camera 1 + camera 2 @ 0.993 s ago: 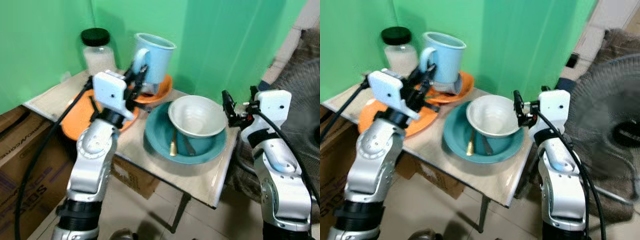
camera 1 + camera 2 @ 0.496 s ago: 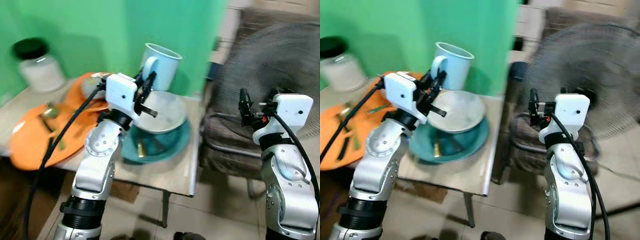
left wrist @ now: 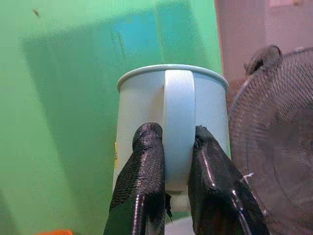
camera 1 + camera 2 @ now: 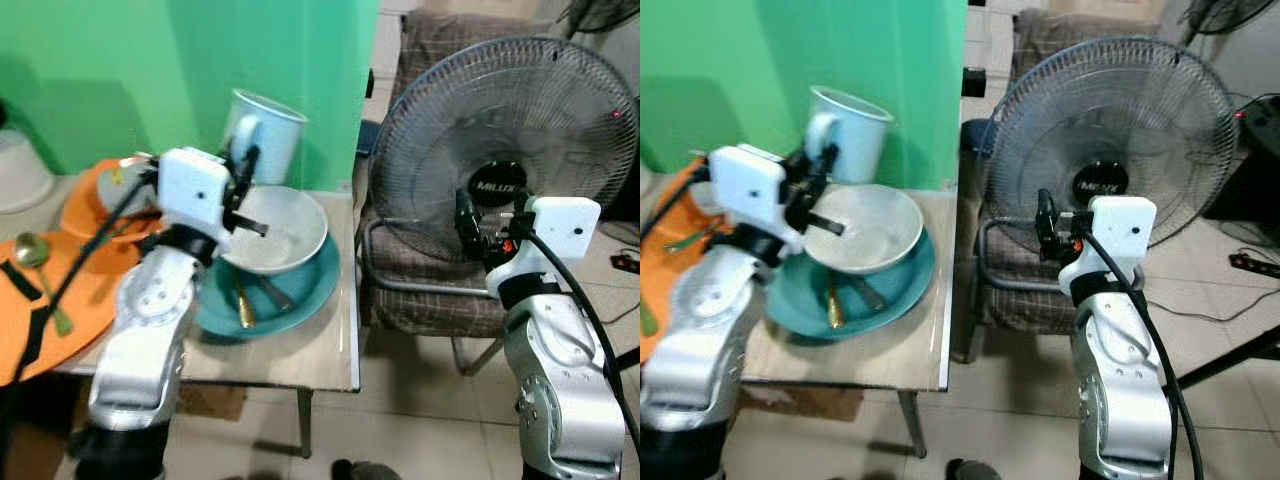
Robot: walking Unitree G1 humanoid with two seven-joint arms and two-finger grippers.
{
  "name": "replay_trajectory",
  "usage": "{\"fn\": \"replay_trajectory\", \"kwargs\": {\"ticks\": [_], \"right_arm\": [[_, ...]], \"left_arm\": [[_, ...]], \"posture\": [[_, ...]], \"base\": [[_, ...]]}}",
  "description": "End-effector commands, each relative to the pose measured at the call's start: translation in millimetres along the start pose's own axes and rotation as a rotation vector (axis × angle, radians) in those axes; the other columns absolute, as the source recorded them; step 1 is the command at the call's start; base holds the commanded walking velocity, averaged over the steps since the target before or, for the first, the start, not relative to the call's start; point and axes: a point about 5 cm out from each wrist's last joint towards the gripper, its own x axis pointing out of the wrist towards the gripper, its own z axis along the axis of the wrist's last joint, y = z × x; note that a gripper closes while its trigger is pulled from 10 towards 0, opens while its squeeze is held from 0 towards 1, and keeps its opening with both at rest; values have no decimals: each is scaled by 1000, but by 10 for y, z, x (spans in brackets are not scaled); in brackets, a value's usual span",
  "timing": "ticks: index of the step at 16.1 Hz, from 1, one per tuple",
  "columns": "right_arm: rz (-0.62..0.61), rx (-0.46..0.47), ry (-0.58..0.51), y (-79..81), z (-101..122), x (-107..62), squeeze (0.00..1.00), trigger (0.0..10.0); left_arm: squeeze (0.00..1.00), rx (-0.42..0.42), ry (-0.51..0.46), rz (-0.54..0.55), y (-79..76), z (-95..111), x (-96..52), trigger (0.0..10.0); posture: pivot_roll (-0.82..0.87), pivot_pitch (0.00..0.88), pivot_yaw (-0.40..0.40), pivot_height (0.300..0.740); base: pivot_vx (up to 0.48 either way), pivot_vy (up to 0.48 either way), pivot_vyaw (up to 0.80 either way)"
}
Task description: Setting the table
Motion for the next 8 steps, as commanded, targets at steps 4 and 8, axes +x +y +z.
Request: {"fn": "replay_trajectory", "kwargs": {"ticks": [4, 8], "right_arm": [[-24, 2, -15, -29, 9, -35, 0, 10000], [-64, 13, -41, -69, 65, -46, 0, 10000]], "left_arm": [[0, -12, 57, 32, 18, -62, 2, 10000], [0, -71, 83, -29, -94, -77, 42, 10000]], "posture": [[101, 0, -23, 740], [56, 0, 32, 740]], "base": [[0, 0, -788], [0, 0, -797]]}}
